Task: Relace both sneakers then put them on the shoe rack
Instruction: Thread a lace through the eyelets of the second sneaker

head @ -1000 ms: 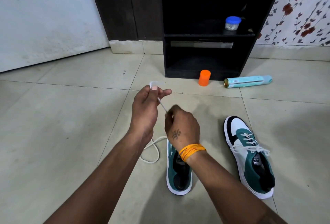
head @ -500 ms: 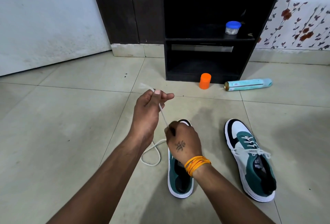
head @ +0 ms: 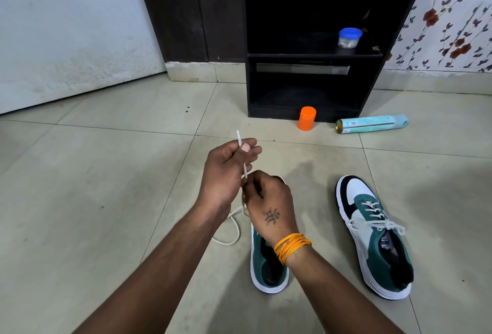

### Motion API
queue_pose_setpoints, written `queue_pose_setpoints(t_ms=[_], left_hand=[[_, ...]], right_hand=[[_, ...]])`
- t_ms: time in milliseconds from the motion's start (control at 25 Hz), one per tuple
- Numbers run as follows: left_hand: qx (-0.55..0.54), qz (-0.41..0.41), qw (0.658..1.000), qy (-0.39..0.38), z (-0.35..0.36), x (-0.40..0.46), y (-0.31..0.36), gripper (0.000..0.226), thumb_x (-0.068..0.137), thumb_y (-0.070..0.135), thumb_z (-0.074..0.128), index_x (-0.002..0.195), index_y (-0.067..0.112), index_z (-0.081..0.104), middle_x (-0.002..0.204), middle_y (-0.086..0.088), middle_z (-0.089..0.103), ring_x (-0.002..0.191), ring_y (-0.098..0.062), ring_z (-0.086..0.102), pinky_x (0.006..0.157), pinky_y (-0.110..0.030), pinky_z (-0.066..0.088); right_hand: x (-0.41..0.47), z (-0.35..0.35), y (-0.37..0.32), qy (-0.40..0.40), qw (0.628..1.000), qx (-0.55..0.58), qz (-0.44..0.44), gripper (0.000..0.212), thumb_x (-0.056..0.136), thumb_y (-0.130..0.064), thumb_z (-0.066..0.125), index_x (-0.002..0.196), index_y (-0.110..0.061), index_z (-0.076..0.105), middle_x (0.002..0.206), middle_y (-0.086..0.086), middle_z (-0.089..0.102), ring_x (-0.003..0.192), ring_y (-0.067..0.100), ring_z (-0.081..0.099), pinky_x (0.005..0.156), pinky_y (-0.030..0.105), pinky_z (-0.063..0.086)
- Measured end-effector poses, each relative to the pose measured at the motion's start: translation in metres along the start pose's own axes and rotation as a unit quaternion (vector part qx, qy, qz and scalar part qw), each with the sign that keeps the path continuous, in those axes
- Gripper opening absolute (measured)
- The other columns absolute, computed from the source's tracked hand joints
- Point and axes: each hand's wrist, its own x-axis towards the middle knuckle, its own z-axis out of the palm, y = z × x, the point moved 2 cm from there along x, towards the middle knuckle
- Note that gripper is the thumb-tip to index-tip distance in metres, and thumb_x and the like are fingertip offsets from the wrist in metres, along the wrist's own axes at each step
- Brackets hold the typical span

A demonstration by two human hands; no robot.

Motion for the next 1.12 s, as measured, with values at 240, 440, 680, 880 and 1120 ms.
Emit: queue_pose_setpoints(t_ms=[240,440,680,880,1120], left_hand=[[0.302,0.108,0.947,-0.019,-0.017,0.009,-0.011,0.021,0.106,0.019,0.056,0.103,0.015,0.077,0.079,0.006,0.077,0.077,-0.014,0.074,0.078,-0.035,0.059],[0.464,0.165,0.866,-0.085,-0.004,-0.001,-0.012,0.026,0.102,0.014,0.051,0.088,0.017,0.073,0.072,0.013,0.066,0.079,-0.014,0.069,0.074,-0.037,0.055],[0.264,0.067,0.956,-0.111,-0.003,0.000,-0.020,0.020,0.095,0.009,0.063,0.102,0.025,0.073,0.079,0.002,0.077,0.078,-0.016,0.076,0.084,-0.047,0.061],[0.297,0.115,0.945,-0.080,-0.001,0.002,-0.035,0.012,0.093,0.010,0.072,0.091,0.020,0.077,0.072,0.005,0.075,0.070,-0.014,0.074,0.073,-0.041,0.062],[0.420,0.189,0.887,-0.036,0.000,0.003,-0.061,0.009,0.086,0.017,0.076,0.082,0.025,0.075,0.069,0.014,0.062,0.064,-0.003,0.058,0.062,-0.027,0.046]], right_hand=[[0.005,-0.021,0.000,0.101,0.993,0.061,0.006,0.006,0.091,-0.027,0.068,0.087,-0.024,0.072,0.069,-0.008,0.069,0.063,0.009,0.064,0.066,0.034,0.055],[0.018,-0.042,-0.005,0.056,0.992,0.109,-0.034,0.001,0.094,-0.017,0.074,0.093,-0.017,0.076,0.075,-0.007,0.073,0.065,0.007,0.068,0.065,0.024,0.055],[0.016,-0.043,0.015,0.058,0.988,0.141,-0.019,0.010,0.094,-0.013,0.073,0.085,-0.015,0.078,0.078,-0.008,0.077,0.076,0.011,0.073,0.074,0.032,0.060],[0.010,-0.043,0.025,0.084,0.984,0.157,0.013,0.005,0.089,-0.017,0.080,0.084,-0.017,0.079,0.078,-0.008,0.078,0.074,0.011,0.072,0.072,0.029,0.058],[-0.018,-0.044,0.078,0.136,0.971,0.101,0.172,0.004,0.084,-0.022,0.069,0.085,-0.024,0.073,0.082,-0.009,0.074,0.079,0.012,0.069,0.085,0.039,0.058]])
